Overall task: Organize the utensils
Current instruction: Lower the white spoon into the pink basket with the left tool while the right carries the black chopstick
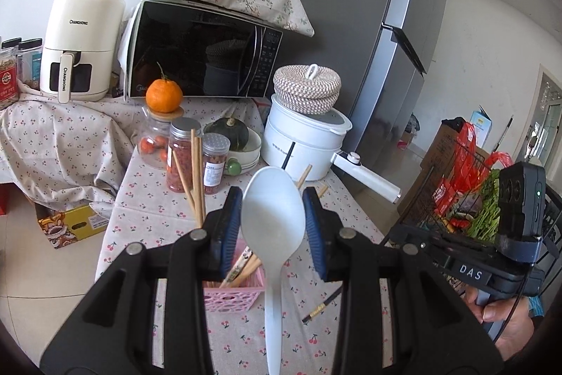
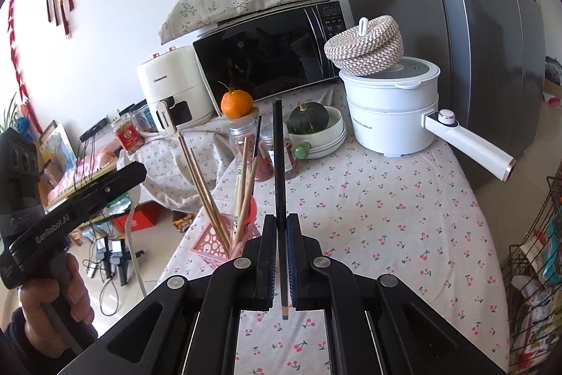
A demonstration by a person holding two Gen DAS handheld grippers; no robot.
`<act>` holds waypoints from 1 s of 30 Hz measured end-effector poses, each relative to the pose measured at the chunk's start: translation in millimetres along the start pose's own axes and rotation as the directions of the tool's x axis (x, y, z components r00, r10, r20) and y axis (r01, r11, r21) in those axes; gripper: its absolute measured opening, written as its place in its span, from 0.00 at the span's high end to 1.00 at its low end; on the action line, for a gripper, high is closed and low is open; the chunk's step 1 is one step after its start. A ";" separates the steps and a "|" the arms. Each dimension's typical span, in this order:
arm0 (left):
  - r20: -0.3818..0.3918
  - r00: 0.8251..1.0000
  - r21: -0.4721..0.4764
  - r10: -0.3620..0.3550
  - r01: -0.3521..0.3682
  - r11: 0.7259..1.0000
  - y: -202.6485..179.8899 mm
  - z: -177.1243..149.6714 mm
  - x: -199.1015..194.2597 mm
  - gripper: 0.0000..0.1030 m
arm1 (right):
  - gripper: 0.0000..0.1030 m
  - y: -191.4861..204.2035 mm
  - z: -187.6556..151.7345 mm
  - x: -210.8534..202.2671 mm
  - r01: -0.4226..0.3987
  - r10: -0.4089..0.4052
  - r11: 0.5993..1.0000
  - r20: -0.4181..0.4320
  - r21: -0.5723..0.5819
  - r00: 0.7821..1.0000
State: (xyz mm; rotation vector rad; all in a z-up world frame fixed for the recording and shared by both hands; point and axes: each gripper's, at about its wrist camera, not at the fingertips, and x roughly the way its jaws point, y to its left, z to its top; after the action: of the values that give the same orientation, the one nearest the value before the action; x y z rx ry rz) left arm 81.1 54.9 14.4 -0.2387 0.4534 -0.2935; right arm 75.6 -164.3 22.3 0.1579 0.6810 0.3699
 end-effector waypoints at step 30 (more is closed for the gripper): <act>0.138 0.973 0.037 0.183 -0.190 0.981 25.6 -22.4 59.8 0.47 | 0.95 27.6 8.7 -7.2 -0.015 0.014 0.999 -0.010 -0.039 1.000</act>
State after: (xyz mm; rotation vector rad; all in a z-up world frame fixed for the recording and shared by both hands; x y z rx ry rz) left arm 127.8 55.5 -36.2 -0.1641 0.3316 -0.1035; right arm 68.2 -141.8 40.5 0.1238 0.6820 0.3977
